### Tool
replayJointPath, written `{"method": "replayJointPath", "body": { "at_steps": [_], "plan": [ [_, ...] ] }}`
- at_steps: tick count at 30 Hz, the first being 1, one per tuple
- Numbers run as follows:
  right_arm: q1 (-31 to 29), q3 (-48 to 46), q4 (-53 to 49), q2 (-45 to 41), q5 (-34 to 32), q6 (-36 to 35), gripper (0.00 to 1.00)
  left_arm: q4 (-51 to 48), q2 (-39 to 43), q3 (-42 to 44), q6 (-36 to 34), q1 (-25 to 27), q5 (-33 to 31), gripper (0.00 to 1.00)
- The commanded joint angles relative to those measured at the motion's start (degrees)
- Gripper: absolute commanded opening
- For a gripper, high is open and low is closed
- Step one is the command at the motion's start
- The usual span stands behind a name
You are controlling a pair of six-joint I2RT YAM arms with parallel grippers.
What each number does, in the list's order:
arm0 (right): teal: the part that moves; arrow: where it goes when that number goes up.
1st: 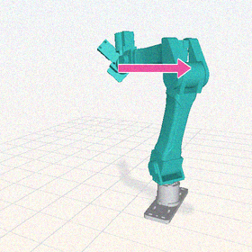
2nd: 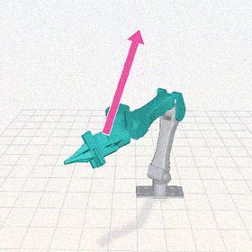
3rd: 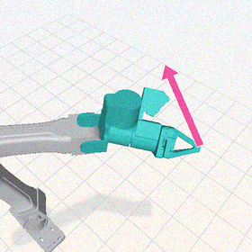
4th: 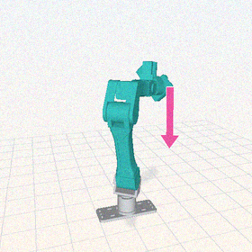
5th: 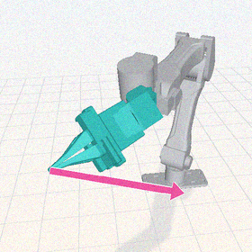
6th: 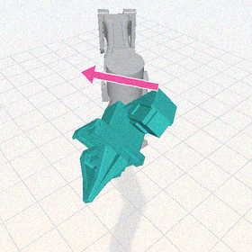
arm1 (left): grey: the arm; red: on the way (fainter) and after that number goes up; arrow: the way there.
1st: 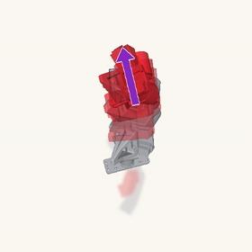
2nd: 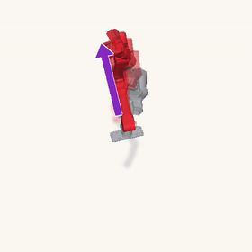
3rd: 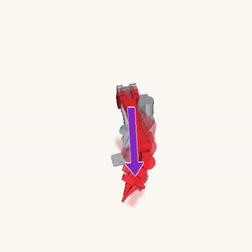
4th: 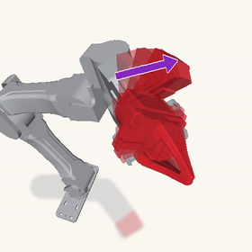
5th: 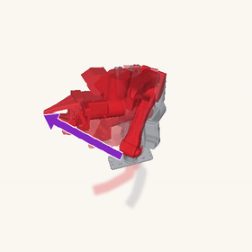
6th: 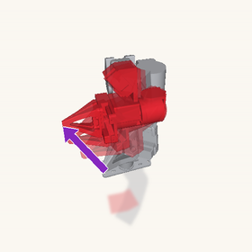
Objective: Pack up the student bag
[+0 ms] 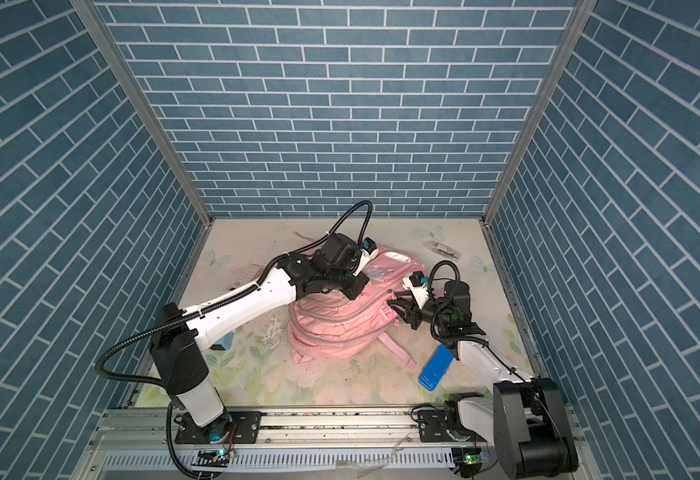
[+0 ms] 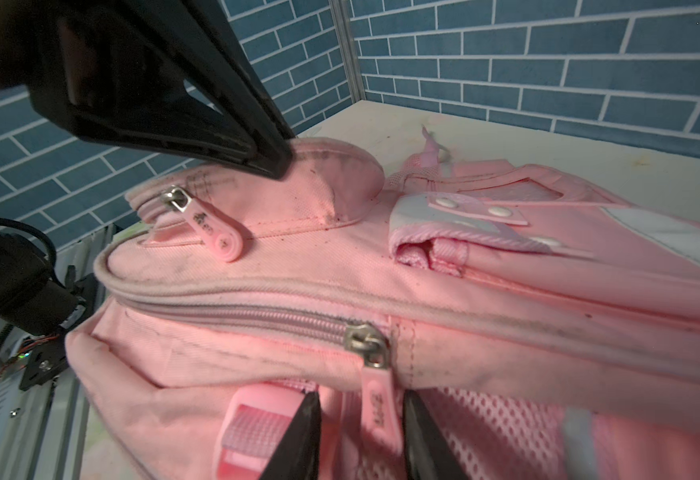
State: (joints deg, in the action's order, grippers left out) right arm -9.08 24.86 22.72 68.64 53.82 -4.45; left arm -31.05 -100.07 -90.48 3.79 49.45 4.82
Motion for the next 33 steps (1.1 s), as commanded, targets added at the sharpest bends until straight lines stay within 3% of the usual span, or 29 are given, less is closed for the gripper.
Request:
{"method": "replayJointPath", "body": {
  "at_steps": [1, 8, 18, 25, 33],
  "plan": [
    [0.1, 3.0, -1.3, 2.6, 4.9, -1.0, 0.29, 9.1, 4.4, -1.1, -0.8, -0.6, 0.7, 0.0],
    [0.1, 2.6, 2.6, 3.2, 5.4, 1.6, 0.2, 10.5, 4.9, 0.4, 0.7, -0.8, 1.2, 0.0],
    [-0.4, -2.9, 9.9, -3.1, -0.7, 4.3, 0.07, 10.8, 3.2, 0.6, 6.4, -2.1, 1.8, 0.0],
    [-1.9, -1.5, 6.2, -3.9, -5.8, 4.4, 0.0, 10.3, 2.6, 0.4, 12.9, -2.3, 0.6, 0.0],
    [-12.1, 3.5, -6.5, -9.2, -15.7, 1.1, 0.0, 11.4, 2.0, 2.3, 25.9, -2.3, -4.1, 0.0]
  ]
}}
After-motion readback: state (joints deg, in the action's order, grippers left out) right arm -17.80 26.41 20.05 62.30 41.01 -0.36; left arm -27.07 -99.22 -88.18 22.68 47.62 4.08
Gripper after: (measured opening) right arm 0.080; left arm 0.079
